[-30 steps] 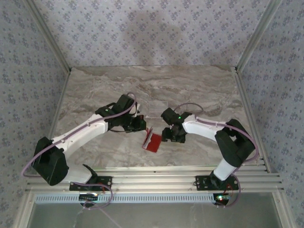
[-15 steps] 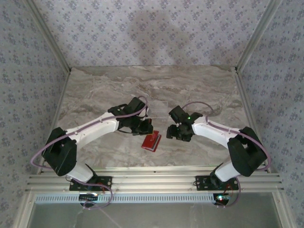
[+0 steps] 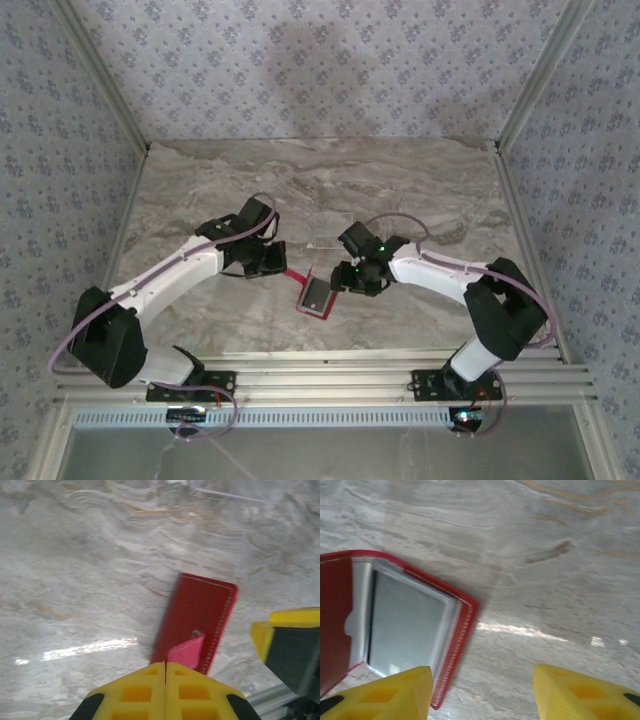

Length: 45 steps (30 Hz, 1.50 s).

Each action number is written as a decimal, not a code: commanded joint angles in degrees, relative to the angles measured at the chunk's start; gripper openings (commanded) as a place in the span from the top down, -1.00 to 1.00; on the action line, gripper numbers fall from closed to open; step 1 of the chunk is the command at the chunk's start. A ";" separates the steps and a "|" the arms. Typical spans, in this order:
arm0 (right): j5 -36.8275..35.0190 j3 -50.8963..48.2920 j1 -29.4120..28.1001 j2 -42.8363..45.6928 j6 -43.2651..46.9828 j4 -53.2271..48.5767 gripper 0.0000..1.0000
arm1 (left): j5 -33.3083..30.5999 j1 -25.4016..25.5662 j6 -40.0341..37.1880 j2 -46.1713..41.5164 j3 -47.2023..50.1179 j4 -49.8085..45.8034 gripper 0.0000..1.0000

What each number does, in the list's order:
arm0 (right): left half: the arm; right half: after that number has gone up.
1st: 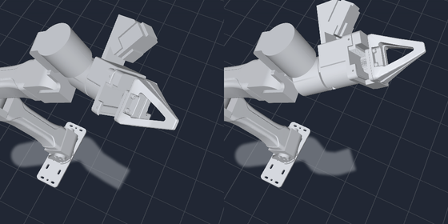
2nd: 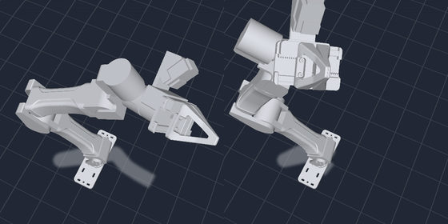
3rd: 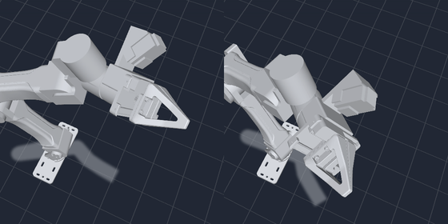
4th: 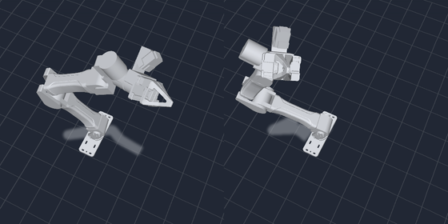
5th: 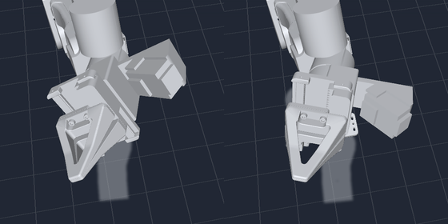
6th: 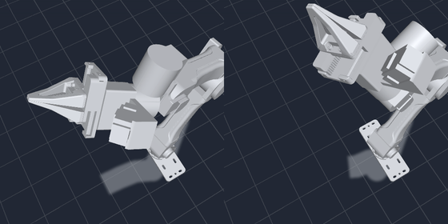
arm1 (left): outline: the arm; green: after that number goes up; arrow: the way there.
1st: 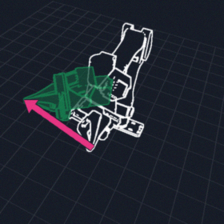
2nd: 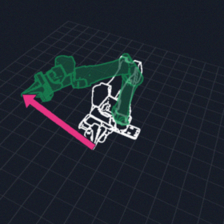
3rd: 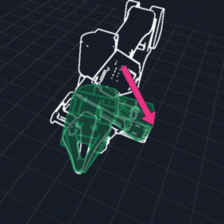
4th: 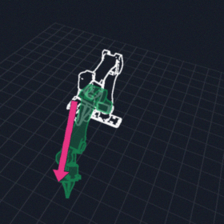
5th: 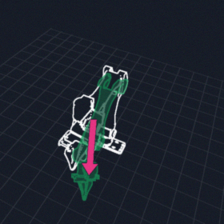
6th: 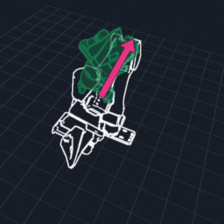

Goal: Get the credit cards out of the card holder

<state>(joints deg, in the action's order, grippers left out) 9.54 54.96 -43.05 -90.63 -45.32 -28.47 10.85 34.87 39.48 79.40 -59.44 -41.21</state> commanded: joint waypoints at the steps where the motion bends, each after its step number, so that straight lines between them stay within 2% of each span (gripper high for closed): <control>1: 1.00 3.02 -1.05 -1.77 -0.56 -0.54 -0.13 | -2.48 -1.66 -3.30 -0.41 2.22 -3.99 0.95; 8: -0.44 6.45 -2.13 -5.01 0.34 -2.97 -0.11 | -7.15 -3.19 -5.89 1.52 4.46 -6.71 0.95; 19: -0.33 10.47 -4.08 -9.36 2.45 -4.49 -0.04 | -11.01 -3.44 -7.40 7.71 6.88 -8.21 0.88; 24: -0.44 11.53 -4.91 -10.82 2.70 -5.02 -0.04 | -13.83 -3.40 -7.07 9.49 6.60 -9.15 0.70; 28: -0.29 11.49 -4.96 -10.97 3.03 -5.01 -0.04 | -13.73 -3.39 -6.54 6.57 5.57 -9.23 0.48; 30: -0.14 11.40 -4.86 -10.73 3.22 -5.32 -0.04 | -13.29 -3.42 -6.26 4.25 4.59 -9.66 0.46; 36: -0.33 11.16 -4.87 -10.14 3.33 -5.39 -0.04 | -9.38 -3.42 -5.27 -2.73 0.62 -11.09 0.46; 41: -0.40 10.81 -4.90 -9.90 3.24 -5.37 -0.03 | 0.88 -2.48 -2.97 -4.66 0.07 -5.33 0.48; 45: -0.14 10.16 -4.61 -9.41 2.93 -4.55 -0.01 | 7.94 -1.30 -0.40 -0.50 2.50 1.82 0.60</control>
<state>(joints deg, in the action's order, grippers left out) 9.72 65.19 -47.77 -100.73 -42.65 -31.92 11.33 32.75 36.71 76.27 -58.54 -44.53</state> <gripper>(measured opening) 0.509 0.212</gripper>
